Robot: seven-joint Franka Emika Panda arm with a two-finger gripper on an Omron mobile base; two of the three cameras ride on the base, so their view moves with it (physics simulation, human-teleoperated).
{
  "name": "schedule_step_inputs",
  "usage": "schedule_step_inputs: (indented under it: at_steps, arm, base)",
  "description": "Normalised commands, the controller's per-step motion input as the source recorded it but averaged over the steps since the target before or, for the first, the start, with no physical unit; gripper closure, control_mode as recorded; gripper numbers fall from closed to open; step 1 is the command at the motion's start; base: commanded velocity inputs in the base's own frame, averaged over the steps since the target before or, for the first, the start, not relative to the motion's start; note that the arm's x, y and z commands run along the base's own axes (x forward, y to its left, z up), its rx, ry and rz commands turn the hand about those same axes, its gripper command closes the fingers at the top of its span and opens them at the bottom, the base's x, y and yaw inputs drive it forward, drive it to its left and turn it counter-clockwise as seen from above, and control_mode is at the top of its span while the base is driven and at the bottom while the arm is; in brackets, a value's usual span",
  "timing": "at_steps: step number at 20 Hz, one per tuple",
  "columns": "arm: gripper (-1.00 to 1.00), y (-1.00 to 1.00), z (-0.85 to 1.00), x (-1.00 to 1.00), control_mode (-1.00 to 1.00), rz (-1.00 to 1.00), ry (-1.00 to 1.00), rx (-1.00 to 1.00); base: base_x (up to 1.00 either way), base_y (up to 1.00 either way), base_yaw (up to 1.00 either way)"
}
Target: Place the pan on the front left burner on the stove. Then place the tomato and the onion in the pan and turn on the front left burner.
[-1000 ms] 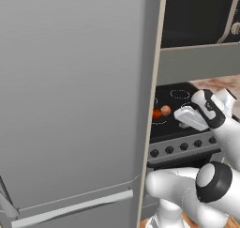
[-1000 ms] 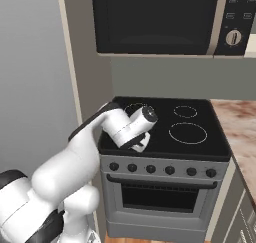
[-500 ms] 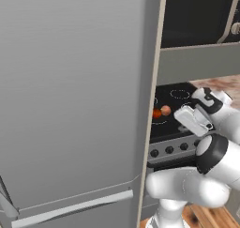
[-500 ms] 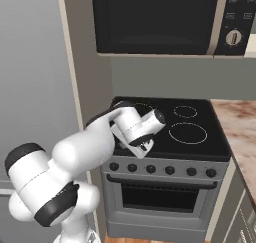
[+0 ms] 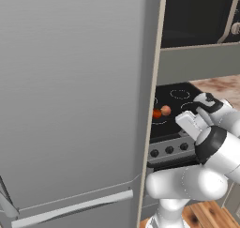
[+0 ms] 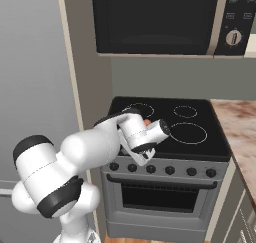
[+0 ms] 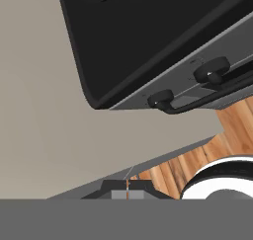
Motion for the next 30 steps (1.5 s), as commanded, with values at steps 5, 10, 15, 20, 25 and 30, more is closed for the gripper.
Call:
schedule_step_inputs:
  at_steps: [5,10,15,20,25,30]
  arm:
    - [1.0,0.07,-0.19,-0.09,-1.0,-0.07,0.0,0.02]
    - [1.0,0.03,-0.16,-0.07,-1.0,-0.09,0.0,0.01]
    - [1.0,0.13,-0.12,-0.03,-1.0,-0.08,0.0,0.02]
    - [1.0,0.08,-0.24,0.0,-1.0,-0.06,0.01,0.03]
    - [1.0,0.1,-0.32,-0.01,-1.0,-0.04,0.04,0.0]
    - [1.0,0.14,-0.25,0.0,-1.0,-0.03,0.01,0.0]
  base:
    - [0.0,0.0,0.0]
    - [0.0,0.0,0.0]
    - [0.0,0.0,0.0]
    - [0.0,0.0,0.0]
    - [0.0,0.0,0.0]
    - [0.0,0.0,0.0]
